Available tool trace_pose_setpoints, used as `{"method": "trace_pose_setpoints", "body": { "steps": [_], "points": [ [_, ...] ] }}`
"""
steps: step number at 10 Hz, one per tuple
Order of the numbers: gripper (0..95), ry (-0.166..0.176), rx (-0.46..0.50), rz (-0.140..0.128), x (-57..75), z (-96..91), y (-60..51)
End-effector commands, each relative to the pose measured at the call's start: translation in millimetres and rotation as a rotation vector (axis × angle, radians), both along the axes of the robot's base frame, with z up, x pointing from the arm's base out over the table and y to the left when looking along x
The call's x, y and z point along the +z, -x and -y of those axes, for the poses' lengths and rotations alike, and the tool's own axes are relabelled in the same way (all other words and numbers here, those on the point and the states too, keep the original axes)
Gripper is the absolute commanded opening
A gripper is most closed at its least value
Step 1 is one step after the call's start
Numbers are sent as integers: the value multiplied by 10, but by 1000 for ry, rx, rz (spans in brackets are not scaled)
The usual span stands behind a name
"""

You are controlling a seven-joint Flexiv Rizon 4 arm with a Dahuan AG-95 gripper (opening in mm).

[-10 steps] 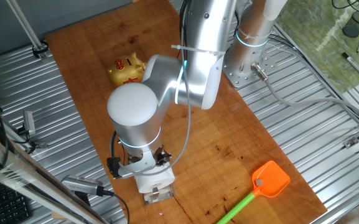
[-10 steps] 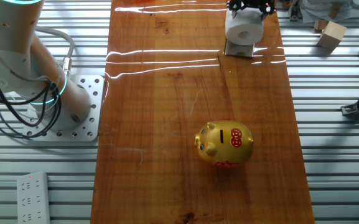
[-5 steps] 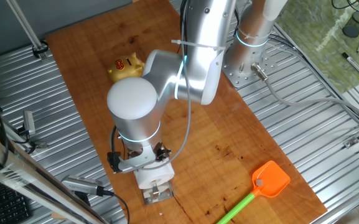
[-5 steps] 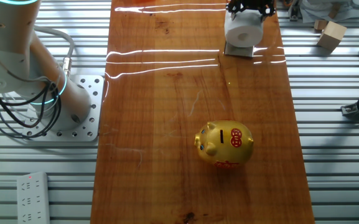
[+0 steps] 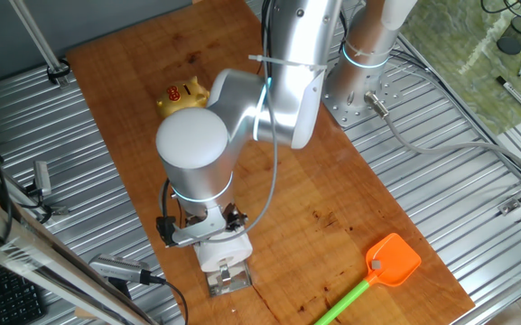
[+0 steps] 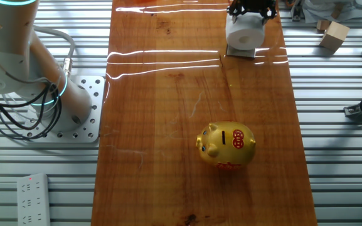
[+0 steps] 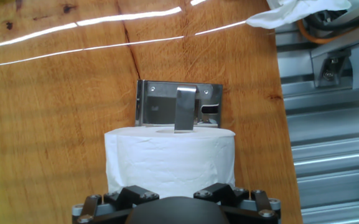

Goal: Take the roll of paper down from the shelf

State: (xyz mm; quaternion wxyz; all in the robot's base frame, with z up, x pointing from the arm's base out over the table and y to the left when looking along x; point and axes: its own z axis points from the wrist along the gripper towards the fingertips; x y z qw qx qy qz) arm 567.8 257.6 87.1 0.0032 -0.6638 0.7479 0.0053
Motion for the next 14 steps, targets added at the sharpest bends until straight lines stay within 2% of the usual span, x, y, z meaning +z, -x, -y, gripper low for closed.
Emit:
{"method": "trace_pose_setpoints", "body": {
  "steps": [1,14],
  "points": [
    [0,5,-6,2,-10,9,-6],
    [0,11,-22,12,5,215,37]
  ]
}}
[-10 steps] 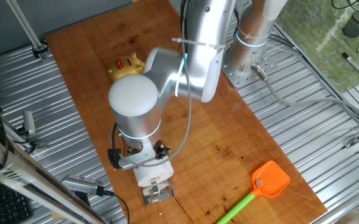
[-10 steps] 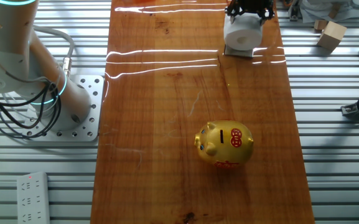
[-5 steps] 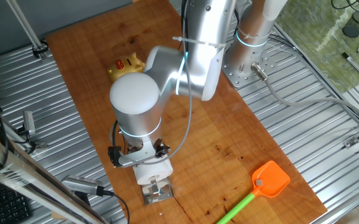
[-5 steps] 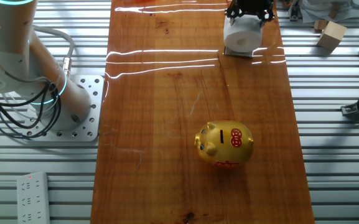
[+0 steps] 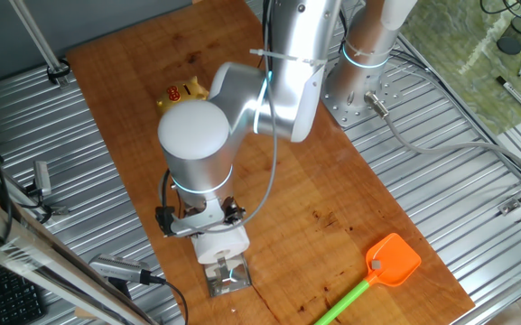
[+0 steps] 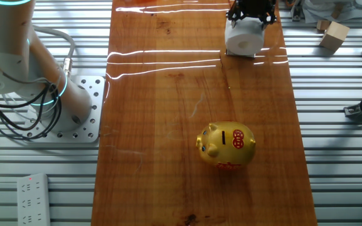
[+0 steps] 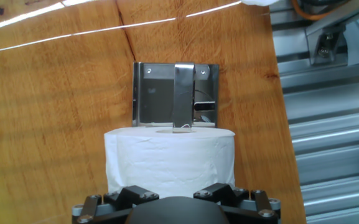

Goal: Take the roll of paper down from the shelf

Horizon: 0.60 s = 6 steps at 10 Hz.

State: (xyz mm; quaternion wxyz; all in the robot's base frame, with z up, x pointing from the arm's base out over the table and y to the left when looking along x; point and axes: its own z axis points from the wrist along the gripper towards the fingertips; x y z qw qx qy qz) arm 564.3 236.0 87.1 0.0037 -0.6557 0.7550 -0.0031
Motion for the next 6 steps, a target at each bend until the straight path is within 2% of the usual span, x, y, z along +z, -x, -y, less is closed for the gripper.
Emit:
{"method": "trace_pose_setpoints", "body": {
  "steps": [1,6],
  "points": [
    [0,0,0,0,9,14,6],
    [0,-1,5,4,22,115,36]
  ]
}}
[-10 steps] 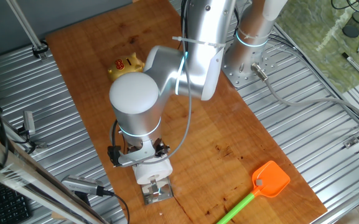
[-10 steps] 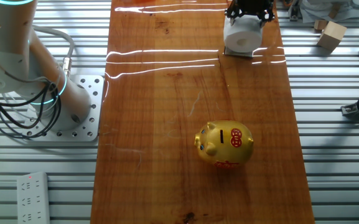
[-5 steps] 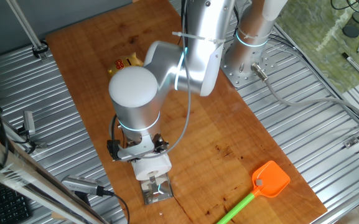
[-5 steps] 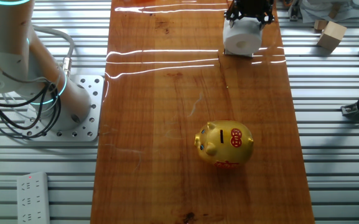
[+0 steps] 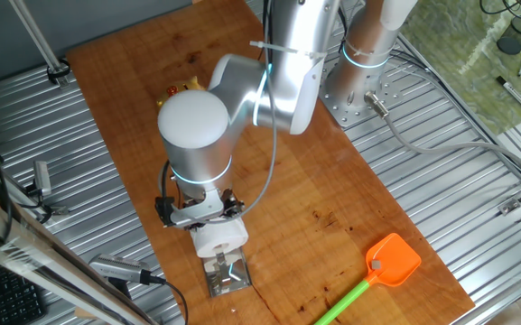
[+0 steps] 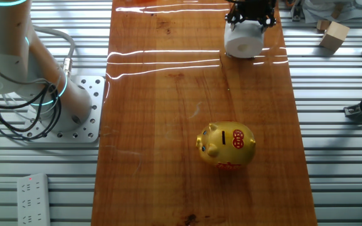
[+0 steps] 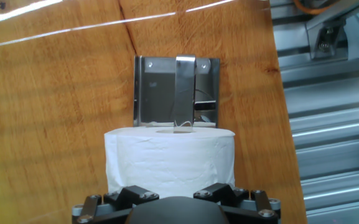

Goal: Take the roll of paper down from the shelf

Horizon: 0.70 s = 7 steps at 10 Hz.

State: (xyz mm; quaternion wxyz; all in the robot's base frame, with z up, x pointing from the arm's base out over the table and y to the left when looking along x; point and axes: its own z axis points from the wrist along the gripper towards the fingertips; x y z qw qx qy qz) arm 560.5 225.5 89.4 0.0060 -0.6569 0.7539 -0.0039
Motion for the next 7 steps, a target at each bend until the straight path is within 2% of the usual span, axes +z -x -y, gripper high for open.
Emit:
{"method": "trace_pose_setpoints", "body": {
  "steps": [1,7],
  "points": [
    [0,1,1,1,-4,39,5],
    [0,1,10,6,-12,204,55]
  ]
}}
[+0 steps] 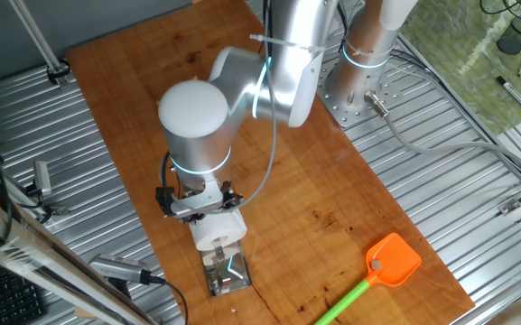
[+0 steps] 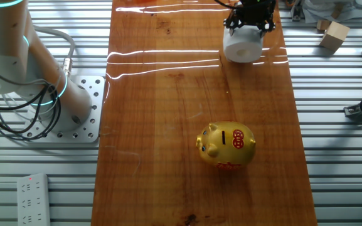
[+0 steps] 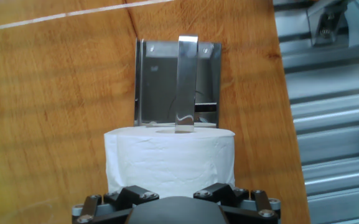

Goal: Take the roll of paper down from the shelf

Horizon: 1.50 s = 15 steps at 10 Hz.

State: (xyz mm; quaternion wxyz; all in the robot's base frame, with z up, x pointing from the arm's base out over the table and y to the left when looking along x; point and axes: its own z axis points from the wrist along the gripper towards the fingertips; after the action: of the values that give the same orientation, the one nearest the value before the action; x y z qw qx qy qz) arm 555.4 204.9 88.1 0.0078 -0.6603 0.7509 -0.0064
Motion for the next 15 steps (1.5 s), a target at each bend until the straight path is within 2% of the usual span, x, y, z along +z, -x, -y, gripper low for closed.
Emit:
{"method": "trace_pose_setpoints", "body": {
  "steps": [1,9,15],
  "points": [
    [0,0,2,0,4,22,15],
    [0,2,11,9,-20,148,55],
    [0,11,-20,17,-23,219,82]
  ]
}}
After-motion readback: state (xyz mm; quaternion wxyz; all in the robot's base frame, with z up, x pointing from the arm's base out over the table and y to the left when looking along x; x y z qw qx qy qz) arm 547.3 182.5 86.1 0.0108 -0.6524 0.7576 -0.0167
